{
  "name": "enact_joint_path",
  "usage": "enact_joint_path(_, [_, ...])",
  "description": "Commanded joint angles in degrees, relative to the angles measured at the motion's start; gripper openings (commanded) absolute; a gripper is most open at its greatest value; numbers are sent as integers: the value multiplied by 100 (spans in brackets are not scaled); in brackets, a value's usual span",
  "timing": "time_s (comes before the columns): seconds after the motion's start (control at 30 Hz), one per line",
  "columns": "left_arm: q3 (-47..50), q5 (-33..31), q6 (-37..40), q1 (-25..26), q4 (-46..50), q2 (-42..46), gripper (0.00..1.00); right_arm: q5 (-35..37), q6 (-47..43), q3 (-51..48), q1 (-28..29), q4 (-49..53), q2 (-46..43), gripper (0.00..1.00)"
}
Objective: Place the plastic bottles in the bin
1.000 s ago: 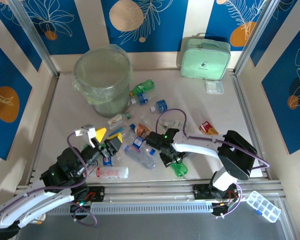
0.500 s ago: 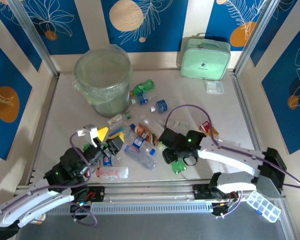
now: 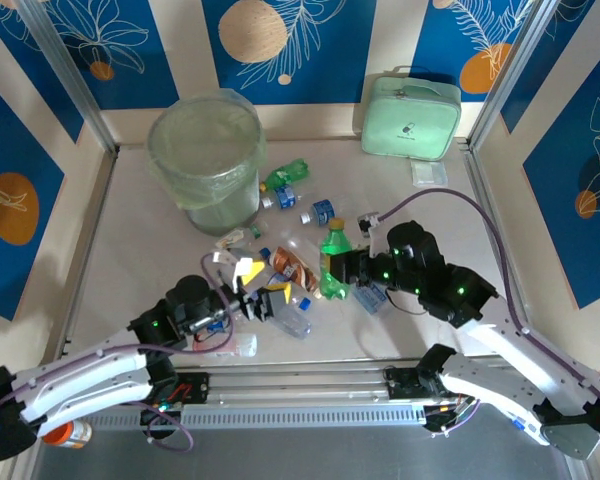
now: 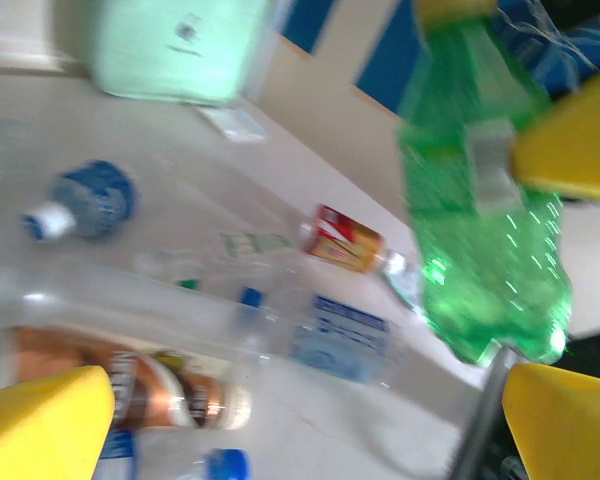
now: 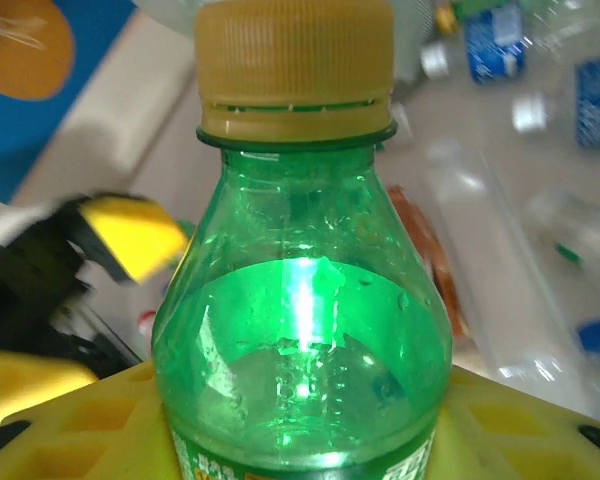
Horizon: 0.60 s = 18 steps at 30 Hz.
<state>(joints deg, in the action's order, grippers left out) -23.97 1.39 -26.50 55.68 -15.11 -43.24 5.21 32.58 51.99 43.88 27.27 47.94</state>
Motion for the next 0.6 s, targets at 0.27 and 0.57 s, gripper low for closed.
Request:
enact_joint_path(0.27, [295,1402,144,7,-2071,-730,99,-1308,-387,-455,179,-2380,536,52])
enact_joint_path(0.57, [342,923,128,-123,-1821,-608,99,-1999,-599,-1074,171,-3285,662,52])
